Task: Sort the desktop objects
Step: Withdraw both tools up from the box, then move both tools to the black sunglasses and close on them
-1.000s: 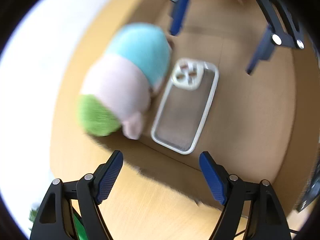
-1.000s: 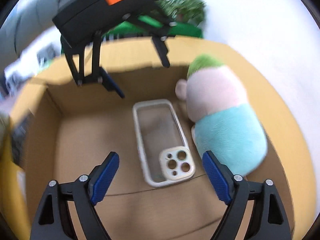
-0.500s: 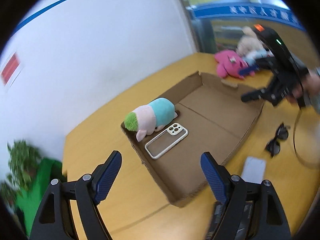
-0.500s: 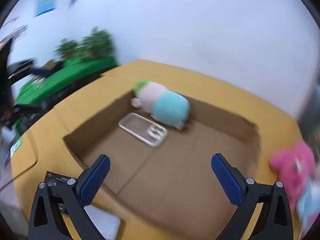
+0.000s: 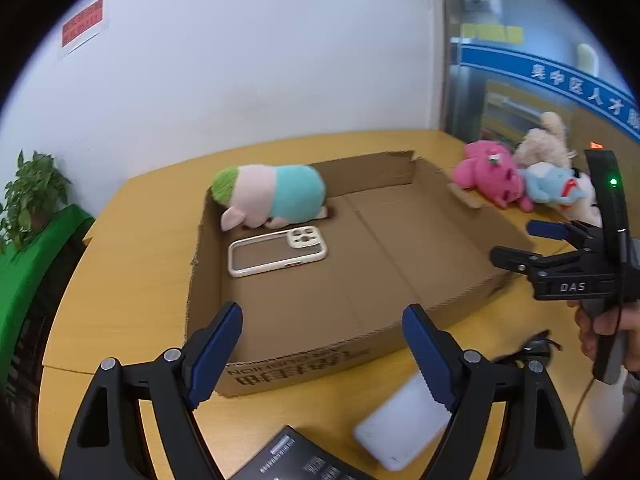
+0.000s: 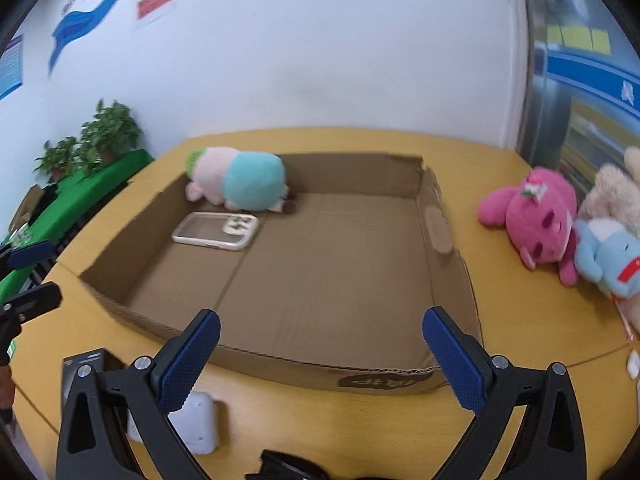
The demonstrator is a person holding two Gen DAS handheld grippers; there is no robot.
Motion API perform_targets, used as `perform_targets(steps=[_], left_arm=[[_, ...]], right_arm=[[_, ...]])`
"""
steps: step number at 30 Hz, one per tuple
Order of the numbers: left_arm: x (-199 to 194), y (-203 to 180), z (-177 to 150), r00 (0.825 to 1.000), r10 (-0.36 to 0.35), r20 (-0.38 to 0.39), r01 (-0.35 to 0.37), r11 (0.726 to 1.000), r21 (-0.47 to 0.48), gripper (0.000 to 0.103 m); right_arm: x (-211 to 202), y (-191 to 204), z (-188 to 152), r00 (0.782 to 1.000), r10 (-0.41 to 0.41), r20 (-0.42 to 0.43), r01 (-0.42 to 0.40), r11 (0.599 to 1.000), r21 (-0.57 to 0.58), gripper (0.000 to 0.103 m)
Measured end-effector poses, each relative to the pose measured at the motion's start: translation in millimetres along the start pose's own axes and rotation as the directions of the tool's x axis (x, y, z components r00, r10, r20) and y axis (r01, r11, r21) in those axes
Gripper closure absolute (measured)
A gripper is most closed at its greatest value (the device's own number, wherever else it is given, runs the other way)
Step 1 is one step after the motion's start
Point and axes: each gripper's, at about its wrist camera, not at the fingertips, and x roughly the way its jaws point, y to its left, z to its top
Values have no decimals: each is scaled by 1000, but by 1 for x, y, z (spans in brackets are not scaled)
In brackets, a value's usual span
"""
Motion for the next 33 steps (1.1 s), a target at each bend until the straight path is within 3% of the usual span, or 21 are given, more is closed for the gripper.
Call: perform_targets(steps=[4, 12, 24, 29, 33], left_arm=[[37, 24, -5, 992, 110, -56, -112, 993, -36, 21], [86, 64, -18, 980, 44, -193, -76, 984, -159, 21], [81, 64, -29, 968, 16, -251, -46, 992, -115, 21], [67, 64, -30, 976, 23, -218, -49, 992, -116, 21], [26, 53, -18, 996, 61, -72, -67, 994, -84, 21]], right_arm=[[35, -11, -5, 999, -25, -31, 26, 999, 42, 0], [58, -15, -18, 996, -61, -61, 63, 997, 32, 0], [39, -12, -35, 993, -74, -97, 78, 996, 41, 0], [28, -11, -41, 990, -95, -99, 100, 994, 44, 0], [-1, -5, -34, 993, -114, -24, 114, 993, 9, 0]])
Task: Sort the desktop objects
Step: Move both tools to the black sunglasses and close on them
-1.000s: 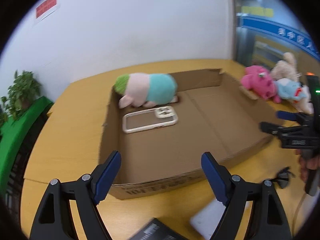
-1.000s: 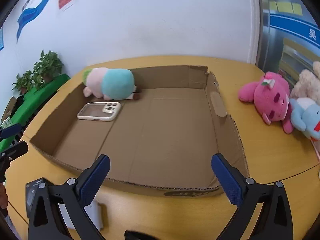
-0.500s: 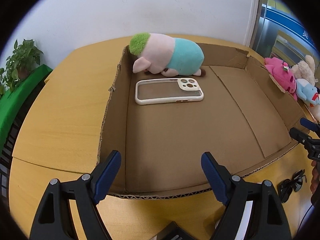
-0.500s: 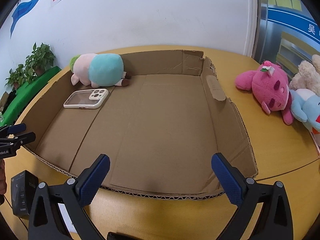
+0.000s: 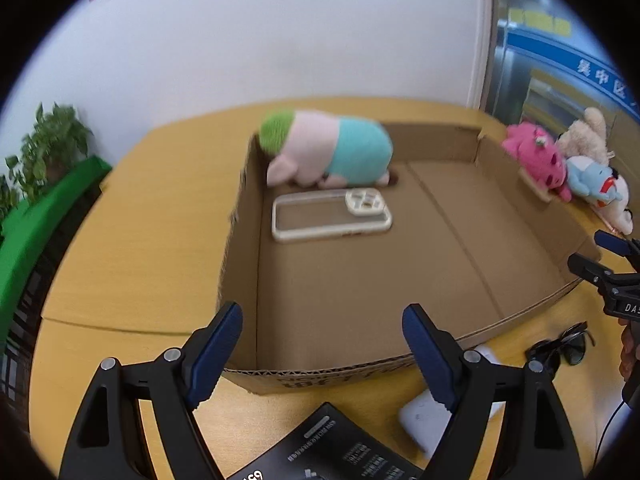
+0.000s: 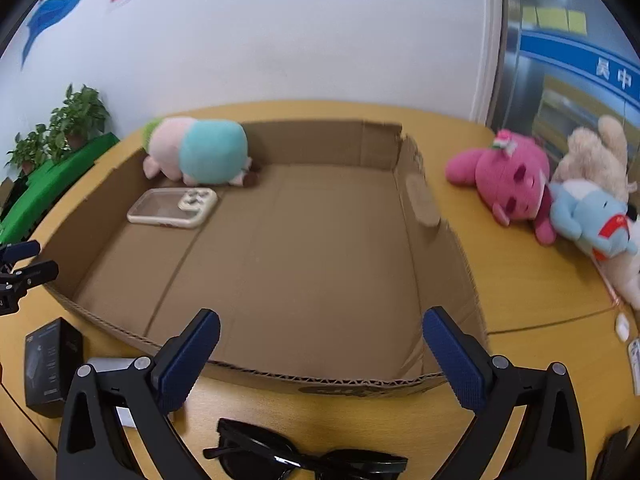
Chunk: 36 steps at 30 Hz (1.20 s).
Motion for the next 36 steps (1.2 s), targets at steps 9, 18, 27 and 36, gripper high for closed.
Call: perform_targets(steps=[9, 18, 27, 36], left_arm=[[-70, -12, 10, 986, 25, 163, -24, 1000, -10, 20], [-62, -4, -25, 997, -55, 61, 61, 994, -89, 20], [-54, -45, -52, 997, -80, -8, 80, 997, -17, 20], [-43, -83, -59, 989, -137, -48, 139, 989, 54, 20]], right_arm=[[-71, 8, 2, 984, 111, 142, -98, 991, -92, 0], [-50, -39, -58, 967, 245, -73, -253, 956, -145, 0], [4, -9, -81, 935, 288, -208, -328, 925, -193, 1], [-12, 31, -124, 895, 313, -317, -390, 894, -222, 2]])
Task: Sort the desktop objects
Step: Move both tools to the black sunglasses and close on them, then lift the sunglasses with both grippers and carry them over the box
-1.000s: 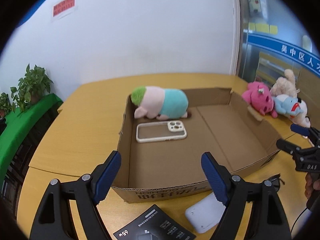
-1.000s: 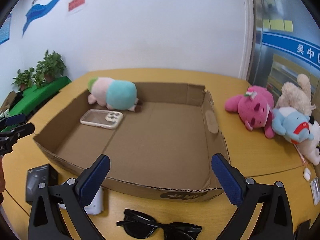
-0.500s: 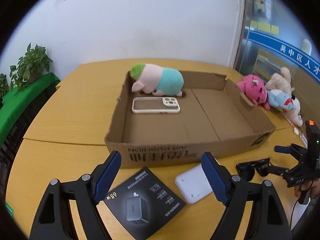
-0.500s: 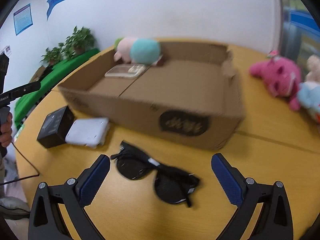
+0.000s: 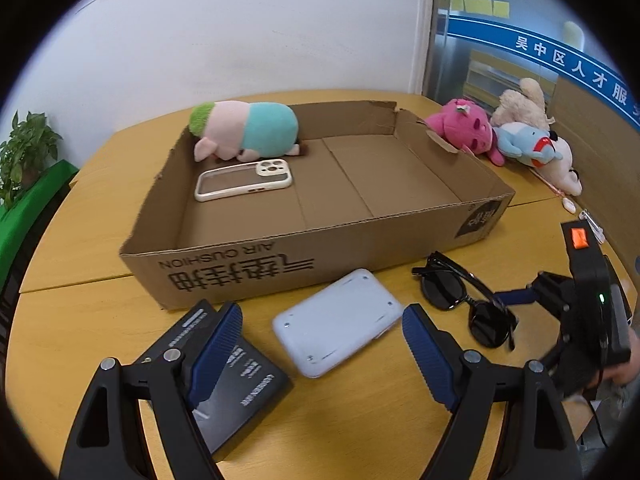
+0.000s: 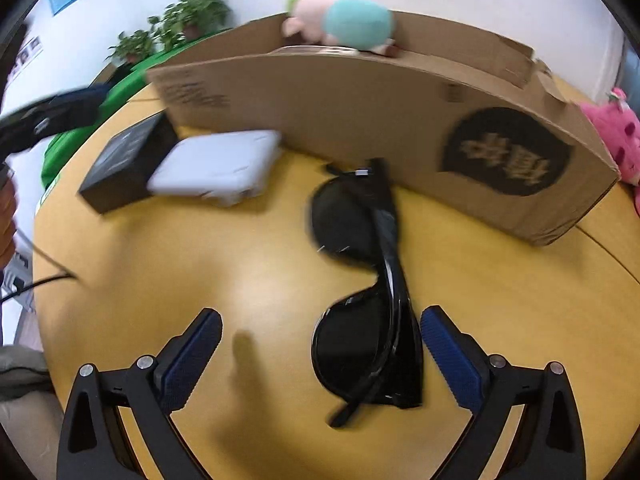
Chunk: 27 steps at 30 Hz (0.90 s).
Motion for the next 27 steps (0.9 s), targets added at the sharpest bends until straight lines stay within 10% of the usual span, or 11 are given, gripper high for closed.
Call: perform_targets(steps=[6, 11, 13, 25, 27], left_arm=[[28, -10, 3, 987, -142, -71, 139, 989, -52, 20], [54, -22, 6, 948, -284, -143, 270, 956, -114, 21], [62, -32, 7, 924, -348, -158, 330, 935, -128, 21], [127, -87, 2, 753, -588, -297, 511, 806, -300, 22], [127, -89, 0, 756, -585, -293, 509, 807, -300, 22]], right_arm=[[-2, 2, -10, 997, -67, 27, 65, 994, 87, 5], [-4, 1, -10, 984, -167, 53, 162, 982, 95, 30], [-9, -3, -11, 980, -184, 72, 174, 977, 125, 49], [-18, 2, -24, 985, -128, 112, 105, 976, 189, 49], [-20, 1, -27, 986, -113, 125, 87, 977, 197, 50]])
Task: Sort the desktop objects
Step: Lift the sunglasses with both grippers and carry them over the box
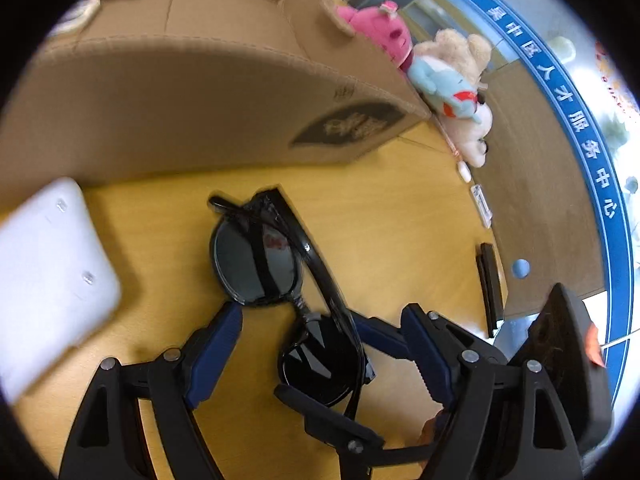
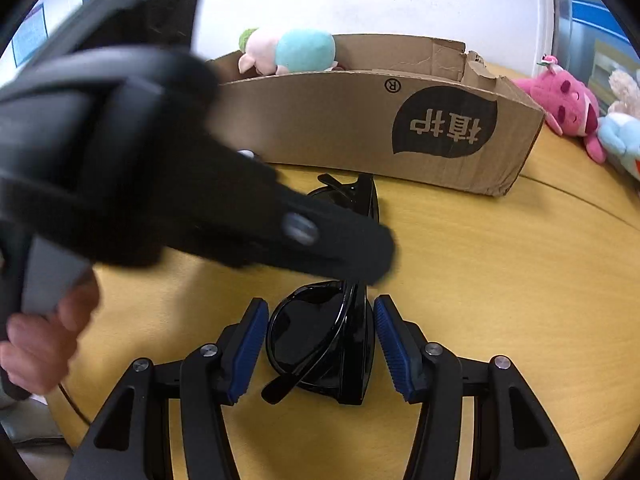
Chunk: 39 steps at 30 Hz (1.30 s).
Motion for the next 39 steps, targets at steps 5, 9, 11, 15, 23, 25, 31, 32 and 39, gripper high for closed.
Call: perform_targets(steps=[5, 9, 11, 15, 23, 25, 31, 32, 39], left_arm=[[-1, 4, -2, 1000, 1, 9, 0, 1000, -17, 37], [3, 14, -9, 997, -72, -37, 69, 995, -69, 72], [3, 12, -13, 998, -48, -29, 46, 997, -55, 71], [0, 14, -15, 998, -63, -19, 62, 996, -71, 73], [-7, 3, -12, 998, -67, -3, 67, 997, -27, 91], [-8, 7, -13, 996, -86, -5, 86, 995, -47, 91], [-26, -10, -7, 996, -86, 33, 86, 996, 1, 92], [-30, -13, -4, 995, -86, 41, 86, 996, 10, 92], [-79, -55, 28, 988, -80, 132, 59, 986, 158, 93]], right_arm=[[-3, -6, -2, 1000, 4, 14, -5, 1000, 20, 50], [-4, -5, -2, 1000, 3, 21, -4, 1000, 20, 50], [-2, -1, -2, 1000, 0, 21, -1, 1000, 8, 50], [-1, 1, -2, 1000, -6, 25, 5, 1000, 7, 50], [-12, 14, -6, 998, -23, 59, 25, 1000, -19, 50], [-11, 12, -5, 998, -18, 57, 18, 1000, -8, 50], [-21, 15, 2, 995, -23, 99, 25, 1000, -14, 50], [-26, 16, 4, 993, -26, 113, 28, 999, -16, 50], [-64, 21, 40, 966, -50, 254, 62, 997, -41, 50]])
